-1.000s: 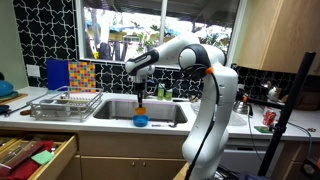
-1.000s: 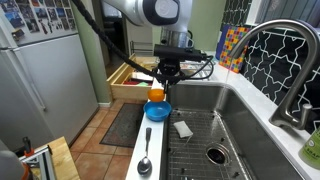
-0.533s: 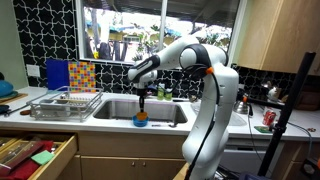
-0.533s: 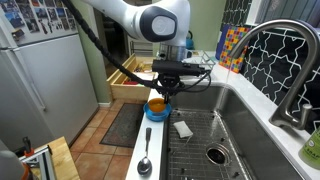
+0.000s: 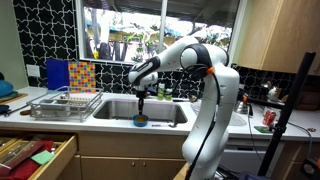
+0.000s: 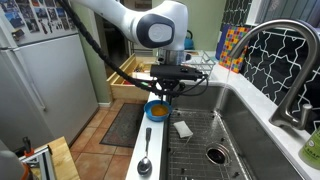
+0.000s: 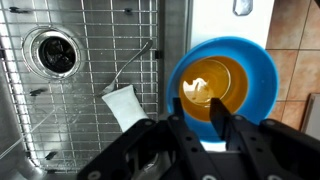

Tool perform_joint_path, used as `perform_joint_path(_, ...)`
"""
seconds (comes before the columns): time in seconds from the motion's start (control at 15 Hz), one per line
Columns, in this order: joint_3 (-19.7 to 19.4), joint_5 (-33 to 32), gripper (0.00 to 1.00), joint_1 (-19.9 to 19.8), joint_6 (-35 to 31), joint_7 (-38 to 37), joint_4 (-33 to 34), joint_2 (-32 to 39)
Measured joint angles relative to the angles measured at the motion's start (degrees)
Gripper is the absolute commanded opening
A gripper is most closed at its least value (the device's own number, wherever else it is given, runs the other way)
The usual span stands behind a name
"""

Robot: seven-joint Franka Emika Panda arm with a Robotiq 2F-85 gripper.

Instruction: Pour the content in the orange bowl into the sink and place it next to the blue bowl, remove the spoon on bowl and place it on right side of the blue bowl, pick up the orange bowl and stack it into the blue bowl and move the stacked bowls into the sink

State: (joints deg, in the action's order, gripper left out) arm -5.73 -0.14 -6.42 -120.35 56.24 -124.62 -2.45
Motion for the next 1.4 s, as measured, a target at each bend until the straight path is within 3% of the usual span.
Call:
perform_joint_path(0.33, -1.7, 0.1, 0.99, -0.5, -0.8, 0.0, -0.4, -1.4)
perform_joint_path(0.67, -2.6, 1.4, 0.98, -0.7, -4.2, 0.0, -2.9, -0.3)
perform_joint_path(0.73, -2.6, 1.9, 0.75, -0.7, -4.9, 0.0, -3.3, 0.1)
perform_joint_path(0.8, -2.6, 2.3, 0.73, -0.7, -5.6, 0.0, -3.6, 0.4)
perform_joint_path(1.4, -2.7, 3.3, 0.02, -1.0, -8.3, 0.0, -4.6, 2.6)
